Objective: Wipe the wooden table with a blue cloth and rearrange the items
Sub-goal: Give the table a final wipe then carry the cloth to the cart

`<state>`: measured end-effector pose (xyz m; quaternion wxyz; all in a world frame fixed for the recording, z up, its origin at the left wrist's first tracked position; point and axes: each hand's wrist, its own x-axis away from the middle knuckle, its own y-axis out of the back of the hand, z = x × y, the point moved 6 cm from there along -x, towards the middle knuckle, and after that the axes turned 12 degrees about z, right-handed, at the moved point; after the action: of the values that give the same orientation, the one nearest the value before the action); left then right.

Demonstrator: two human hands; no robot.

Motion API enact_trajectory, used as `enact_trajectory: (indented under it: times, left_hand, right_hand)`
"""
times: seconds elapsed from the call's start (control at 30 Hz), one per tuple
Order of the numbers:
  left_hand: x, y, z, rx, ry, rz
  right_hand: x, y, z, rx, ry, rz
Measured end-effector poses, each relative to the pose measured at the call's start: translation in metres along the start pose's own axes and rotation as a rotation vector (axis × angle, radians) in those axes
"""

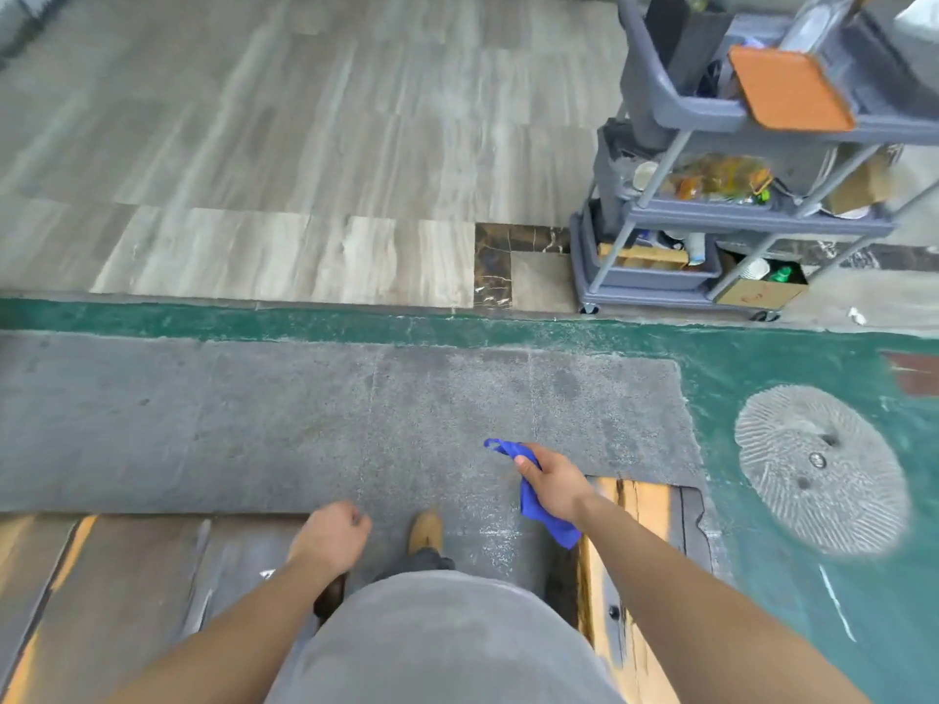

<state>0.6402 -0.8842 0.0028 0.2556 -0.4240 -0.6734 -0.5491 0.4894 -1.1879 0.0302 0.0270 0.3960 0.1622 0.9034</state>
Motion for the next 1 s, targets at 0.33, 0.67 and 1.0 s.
enact_trajectory:
  times: [0.33, 0.67, 1.0]
  left_hand:
    - [-0.103, 0.082, -0.155, -0.287, -0.231, 0.119]
    - [-0.149, 0.077, -0.366, -0.513, -0.46, 0.179]
    - [-0.204, 0.095, -0.532, -0.617, -0.47, 0.156]
  right_hand:
    - [0.002, 0.076, -0.032, -0.198, -0.229, -0.235]
    - [-0.003, 0.158, -0.119, -0.355, -0.435, -0.336]
    - [-0.054, 0.325, -0.15, -0.369, -0.4, -0.342]
